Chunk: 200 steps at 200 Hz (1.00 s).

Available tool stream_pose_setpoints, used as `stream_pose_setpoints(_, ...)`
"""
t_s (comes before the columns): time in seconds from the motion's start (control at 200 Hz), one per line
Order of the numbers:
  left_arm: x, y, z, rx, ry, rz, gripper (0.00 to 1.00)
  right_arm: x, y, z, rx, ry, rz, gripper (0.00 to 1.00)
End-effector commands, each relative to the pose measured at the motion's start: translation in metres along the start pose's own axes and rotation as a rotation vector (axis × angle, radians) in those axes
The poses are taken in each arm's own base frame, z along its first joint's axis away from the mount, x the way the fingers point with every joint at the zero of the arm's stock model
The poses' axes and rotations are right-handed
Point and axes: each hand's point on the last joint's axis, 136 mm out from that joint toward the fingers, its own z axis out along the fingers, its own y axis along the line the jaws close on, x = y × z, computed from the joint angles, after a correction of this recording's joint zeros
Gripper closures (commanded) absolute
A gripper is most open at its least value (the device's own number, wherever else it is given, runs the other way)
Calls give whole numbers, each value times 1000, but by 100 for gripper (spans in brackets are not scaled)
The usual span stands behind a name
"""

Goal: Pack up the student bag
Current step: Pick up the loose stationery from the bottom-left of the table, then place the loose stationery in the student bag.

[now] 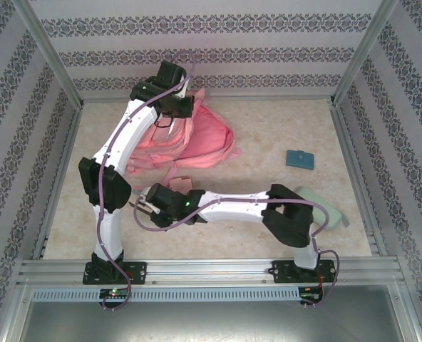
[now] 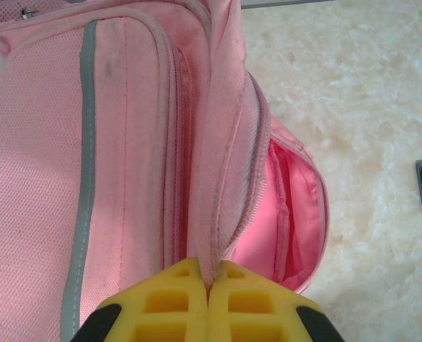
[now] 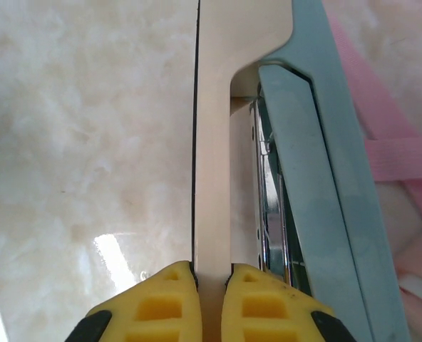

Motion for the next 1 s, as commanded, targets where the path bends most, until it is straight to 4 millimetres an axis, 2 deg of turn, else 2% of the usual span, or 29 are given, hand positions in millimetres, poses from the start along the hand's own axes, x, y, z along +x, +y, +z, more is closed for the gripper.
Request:
stream_pose_setpoints(0.0,-29,27,-30,-60,-121,-50,100,-20,-14,-41,64,-93,52,100)
stream_pose_setpoints(0.095,-35,30,-36,-58,-144,-70,100,-13,-29,-60,113,-100,88,100)
stream_pose_setpoints(0.28,-39,28,-41,-37,-156,-94,100,3,-72,-95,211,-129,186,100)
stream_pose_setpoints(0.405,-36,23,-40,-6,-144,-113,100,15,-111,-111,293,-132,266,100)
stream_pose_setpoints(0.52,-33,15,-40,44,-136,-137,100,16,-149,-122,359,-159,353,100)
stream_pose_setpoints(0.625,-30,11,-42,68,-135,-156,100,15,-188,-126,420,-170,458,100)
stream_pose_setpoints(0.789,-28,9,-44,89,-142,-187,100,2,-244,-118,458,-198,654,100)
stream_pose_setpoints(0.994,-28,1,-44,140,-150,-232,100,-38,-286,-105,446,-272,796,100)
